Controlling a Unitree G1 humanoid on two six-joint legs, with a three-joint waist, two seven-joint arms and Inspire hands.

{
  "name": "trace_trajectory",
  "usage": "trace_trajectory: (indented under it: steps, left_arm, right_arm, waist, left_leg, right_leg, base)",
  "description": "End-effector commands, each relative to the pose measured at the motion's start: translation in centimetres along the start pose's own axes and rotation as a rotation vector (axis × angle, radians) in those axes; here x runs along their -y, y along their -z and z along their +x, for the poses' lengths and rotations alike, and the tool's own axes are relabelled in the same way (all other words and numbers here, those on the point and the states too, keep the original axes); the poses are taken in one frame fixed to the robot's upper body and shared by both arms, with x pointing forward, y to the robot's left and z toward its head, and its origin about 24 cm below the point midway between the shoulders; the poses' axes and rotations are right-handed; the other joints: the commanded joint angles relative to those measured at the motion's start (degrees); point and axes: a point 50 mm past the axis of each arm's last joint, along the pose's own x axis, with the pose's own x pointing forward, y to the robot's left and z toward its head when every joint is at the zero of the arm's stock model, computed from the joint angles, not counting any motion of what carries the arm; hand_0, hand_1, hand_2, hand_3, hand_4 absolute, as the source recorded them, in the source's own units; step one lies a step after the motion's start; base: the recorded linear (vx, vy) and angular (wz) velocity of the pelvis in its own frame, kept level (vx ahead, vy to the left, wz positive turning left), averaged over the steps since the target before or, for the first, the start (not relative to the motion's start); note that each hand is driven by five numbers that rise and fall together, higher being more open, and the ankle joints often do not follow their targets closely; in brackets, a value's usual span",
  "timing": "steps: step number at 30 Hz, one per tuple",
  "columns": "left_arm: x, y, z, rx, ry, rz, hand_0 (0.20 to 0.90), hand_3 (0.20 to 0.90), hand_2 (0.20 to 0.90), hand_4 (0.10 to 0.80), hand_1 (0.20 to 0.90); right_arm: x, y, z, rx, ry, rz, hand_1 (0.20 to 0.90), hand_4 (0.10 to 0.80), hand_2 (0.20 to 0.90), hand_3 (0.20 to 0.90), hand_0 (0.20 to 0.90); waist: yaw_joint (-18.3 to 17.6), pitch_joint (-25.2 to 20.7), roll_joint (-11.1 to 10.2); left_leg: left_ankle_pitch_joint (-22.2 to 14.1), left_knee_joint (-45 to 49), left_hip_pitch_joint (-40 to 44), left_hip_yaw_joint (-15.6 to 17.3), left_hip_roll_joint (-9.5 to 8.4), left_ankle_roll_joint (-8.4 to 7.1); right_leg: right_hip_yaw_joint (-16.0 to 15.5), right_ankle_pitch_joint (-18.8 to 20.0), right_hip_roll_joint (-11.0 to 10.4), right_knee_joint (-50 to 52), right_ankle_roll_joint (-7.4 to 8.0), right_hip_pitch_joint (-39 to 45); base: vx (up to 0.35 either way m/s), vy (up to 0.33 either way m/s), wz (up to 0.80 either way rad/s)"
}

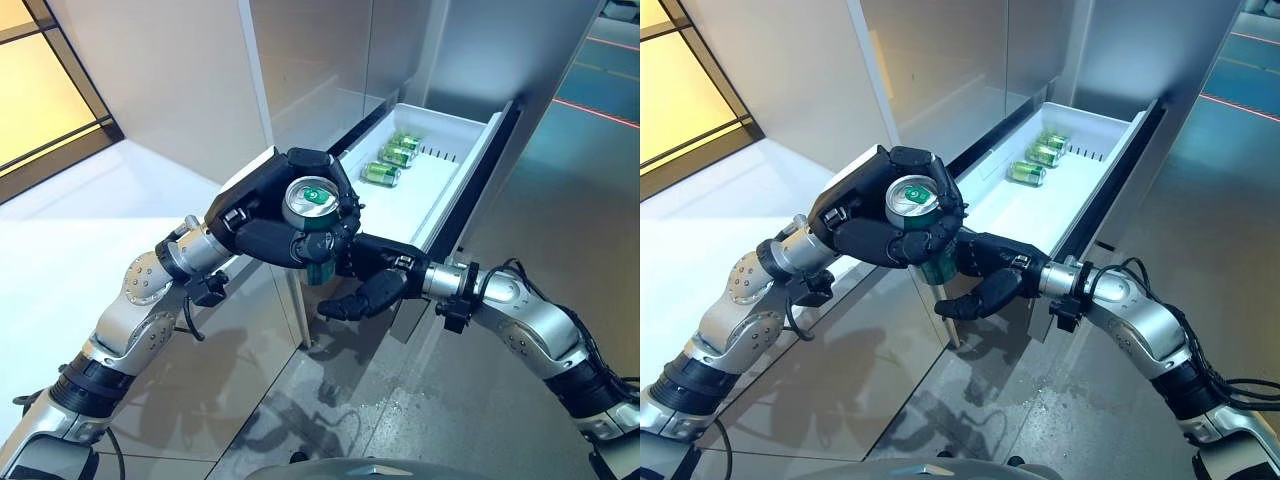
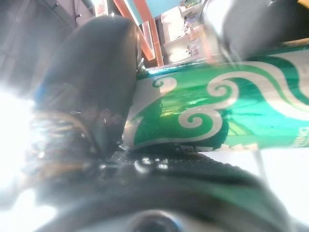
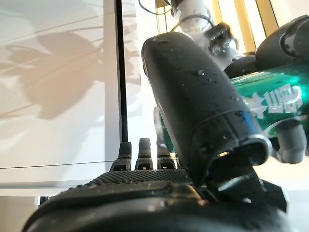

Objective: Put drinks into fridge and close the fridge

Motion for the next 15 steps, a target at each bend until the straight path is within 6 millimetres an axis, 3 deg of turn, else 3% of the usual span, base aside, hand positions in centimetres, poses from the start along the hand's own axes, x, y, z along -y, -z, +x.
trace_trajectory:
  steps: [1, 7, 15]
  left_arm:
    - [-2.0, -4.7, 2.6, 0.265, -0.001, 0.089, 0.3, 0.2, 0.3, 0.1, 0.3]
    - [-1.0, -3.4, 3.0, 0.279, 0.02, -0.022, 0.3, 0.2, 0.3, 0.1, 0.3]
    - [0.1, -2.2, 3.4, 0.282, -0.014, -0.056, 0.3, 0.2, 0.3, 0.1, 0.3]
  right_arm:
    - [-0.6, -5.7, 1.1, 0.257, -0.083, -0.075, 0.9, 0.8, 0.9, 0.9, 0.9]
    - [-0.8, -6.8, 2.2, 0.412, -0.03, 0.026, 0.9, 0.8, 0.9, 0.9, 0.9]
    - [-2.0, -6.2, 3.6, 0.493, -0.06, 0.25, 0.9, 0.8, 0.9, 0.9, 0.9]
  waist:
    - [0.56, -4.17, -1.96]
    - [0.6, -3.95, -1.62]
    - [0.84, -3.88, -1.36]
  left_leg:
    - [-5.36, 0.14, 0.57, -3.42, -2.16, 1.02]
    - [-5.4, 0.28, 0.71, -3.25, -2.09, 1.12]
    - [-5.47, 0.4, 0.72, -3.41, -2.12, 1.37]
  right_leg:
    - [-0.68, -1.55, 0.08, 2.65, 3.04, -2.09]
    - [-0.6, -1.53, 0.21, 2.56, 2.97, -1.92]
    - [-0.76, -1.7, 0.24, 2.59, 2.96, -1.77]
  base:
    - [0.0, 0.0, 0.0]
    - [0.0, 0.0, 0.0]
    - [0.0, 0.0, 0.0]
